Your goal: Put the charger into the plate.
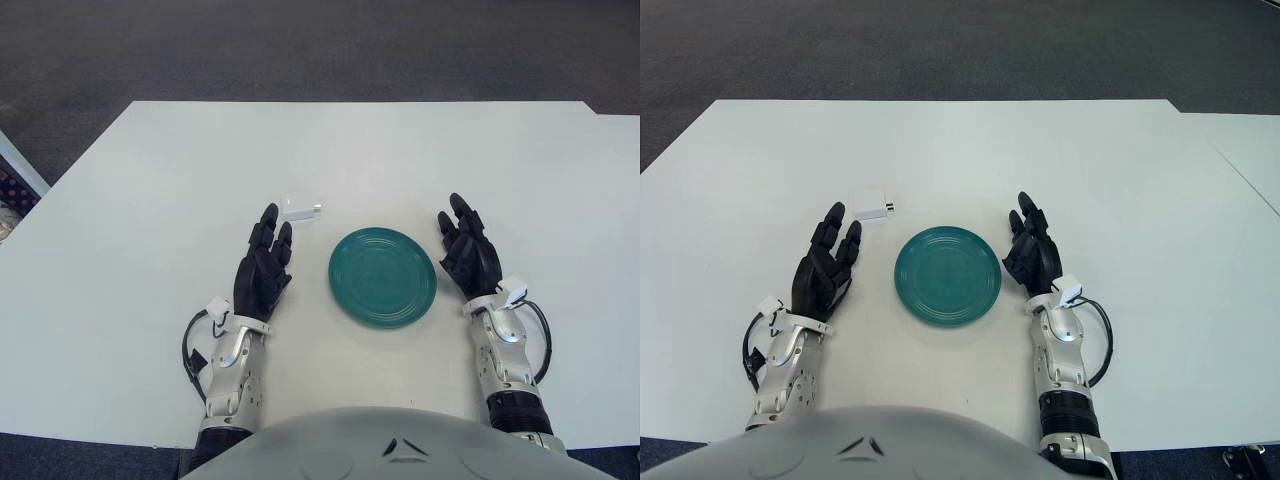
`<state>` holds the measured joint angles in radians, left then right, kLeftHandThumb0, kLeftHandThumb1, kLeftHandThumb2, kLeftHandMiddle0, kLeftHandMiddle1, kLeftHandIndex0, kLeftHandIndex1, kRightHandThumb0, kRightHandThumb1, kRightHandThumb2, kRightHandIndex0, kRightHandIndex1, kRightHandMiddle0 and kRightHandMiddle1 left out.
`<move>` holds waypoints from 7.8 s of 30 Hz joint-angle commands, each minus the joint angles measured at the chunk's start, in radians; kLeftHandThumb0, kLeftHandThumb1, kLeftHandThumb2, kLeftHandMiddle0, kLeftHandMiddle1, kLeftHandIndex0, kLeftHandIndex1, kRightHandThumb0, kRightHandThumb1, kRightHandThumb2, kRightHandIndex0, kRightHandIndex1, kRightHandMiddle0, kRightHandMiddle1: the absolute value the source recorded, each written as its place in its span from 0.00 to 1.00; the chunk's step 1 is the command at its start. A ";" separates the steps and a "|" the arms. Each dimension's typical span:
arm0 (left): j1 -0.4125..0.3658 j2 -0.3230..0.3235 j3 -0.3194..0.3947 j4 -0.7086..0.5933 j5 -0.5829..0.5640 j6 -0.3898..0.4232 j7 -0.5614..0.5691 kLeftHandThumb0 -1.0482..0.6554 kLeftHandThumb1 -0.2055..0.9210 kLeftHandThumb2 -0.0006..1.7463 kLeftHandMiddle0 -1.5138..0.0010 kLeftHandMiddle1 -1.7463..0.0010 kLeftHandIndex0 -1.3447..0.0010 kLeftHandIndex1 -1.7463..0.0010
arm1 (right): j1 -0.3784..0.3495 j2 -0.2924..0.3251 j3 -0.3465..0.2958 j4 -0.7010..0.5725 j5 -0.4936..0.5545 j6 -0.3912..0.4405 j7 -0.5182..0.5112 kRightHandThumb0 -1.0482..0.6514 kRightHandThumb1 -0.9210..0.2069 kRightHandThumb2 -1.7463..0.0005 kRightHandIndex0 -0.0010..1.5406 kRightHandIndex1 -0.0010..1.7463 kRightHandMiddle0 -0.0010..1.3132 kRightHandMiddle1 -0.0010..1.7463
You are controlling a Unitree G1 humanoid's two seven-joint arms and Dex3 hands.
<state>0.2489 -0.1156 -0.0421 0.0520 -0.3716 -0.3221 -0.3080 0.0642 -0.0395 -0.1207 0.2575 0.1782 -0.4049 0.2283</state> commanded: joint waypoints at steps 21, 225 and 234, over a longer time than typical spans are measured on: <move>-0.114 0.076 0.117 -0.194 0.171 0.105 0.210 0.03 1.00 0.53 0.92 0.99 1.00 0.81 | 0.010 0.006 0.017 0.039 -0.012 0.013 -0.015 0.07 0.00 0.37 0.08 0.00 0.00 0.13; -0.998 0.418 -0.571 1.147 1.161 -0.063 0.917 0.34 0.98 0.30 0.23 0.00 0.29 0.00 | 0.011 0.065 0.018 0.128 -0.021 -0.034 -0.059 0.08 0.00 0.39 0.09 0.00 0.00 0.16; -1.006 0.421 -0.576 1.148 1.188 -0.083 1.015 0.35 0.88 0.37 0.17 0.00 0.22 0.00 | 0.001 0.067 0.012 0.140 -0.022 -0.040 -0.066 0.09 0.00 0.39 0.09 0.00 0.00 0.16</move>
<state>-0.7451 0.2944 -0.6132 1.2018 0.8038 -0.3939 0.6735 0.0373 0.0206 -0.0985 0.3353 0.1446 -0.4780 0.1719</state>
